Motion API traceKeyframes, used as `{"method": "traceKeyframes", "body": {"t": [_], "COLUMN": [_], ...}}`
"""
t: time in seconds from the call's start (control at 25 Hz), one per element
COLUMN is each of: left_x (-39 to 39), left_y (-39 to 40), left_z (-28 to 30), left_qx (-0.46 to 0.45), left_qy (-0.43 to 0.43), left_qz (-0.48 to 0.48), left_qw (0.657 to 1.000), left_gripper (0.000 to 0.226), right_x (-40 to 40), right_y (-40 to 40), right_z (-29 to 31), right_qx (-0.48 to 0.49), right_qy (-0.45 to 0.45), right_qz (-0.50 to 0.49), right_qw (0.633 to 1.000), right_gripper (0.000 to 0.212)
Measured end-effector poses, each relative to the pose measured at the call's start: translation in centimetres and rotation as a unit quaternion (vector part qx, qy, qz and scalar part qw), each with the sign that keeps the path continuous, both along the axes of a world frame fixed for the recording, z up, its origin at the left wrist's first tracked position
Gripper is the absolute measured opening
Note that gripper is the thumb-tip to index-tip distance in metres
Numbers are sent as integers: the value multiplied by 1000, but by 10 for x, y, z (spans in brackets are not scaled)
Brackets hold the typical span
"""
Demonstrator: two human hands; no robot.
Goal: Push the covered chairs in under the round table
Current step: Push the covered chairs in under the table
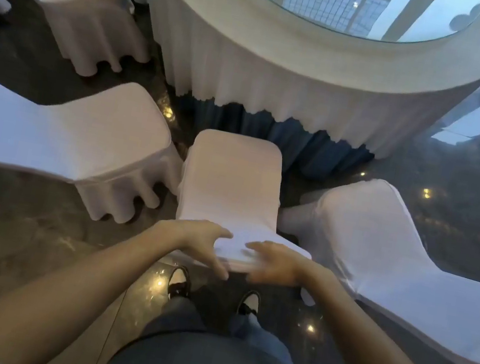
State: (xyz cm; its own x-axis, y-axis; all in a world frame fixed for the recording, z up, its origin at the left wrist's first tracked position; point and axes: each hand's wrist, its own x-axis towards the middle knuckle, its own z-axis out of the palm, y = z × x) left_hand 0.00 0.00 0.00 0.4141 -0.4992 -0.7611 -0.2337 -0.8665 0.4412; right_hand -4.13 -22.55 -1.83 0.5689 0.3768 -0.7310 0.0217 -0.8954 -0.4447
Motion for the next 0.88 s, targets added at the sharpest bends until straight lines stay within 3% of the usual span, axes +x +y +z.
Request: {"method": "traceKeyframes", "body": {"t": [0.12, 0.28, 0.44, 0.88], "left_x": [-16, -33, -28, 60], "left_y": [1, -2, 0, 13], "left_z": [-24, -53, -54, -53], "left_qx": [38, 45, 38, -10], "left_qy": [-12, -119, -147, -218], "left_qz": [-37, -36, -44, 93], "left_qw": [999, 991, 987, 971], "left_gripper": [86, 63, 70, 65], "right_x": [-7, -18, -17, 73], "right_y": [5, 12, 16, 35], "right_z": [-15, -29, -34, -33], "right_qx": [-32, -30, -32, -48], "right_qy": [-88, -155, -200, -276], "right_qz": [63, 5, -10, -80], "right_qw": [994, 987, 979, 957], "right_gripper": [64, 56, 45, 34]}}
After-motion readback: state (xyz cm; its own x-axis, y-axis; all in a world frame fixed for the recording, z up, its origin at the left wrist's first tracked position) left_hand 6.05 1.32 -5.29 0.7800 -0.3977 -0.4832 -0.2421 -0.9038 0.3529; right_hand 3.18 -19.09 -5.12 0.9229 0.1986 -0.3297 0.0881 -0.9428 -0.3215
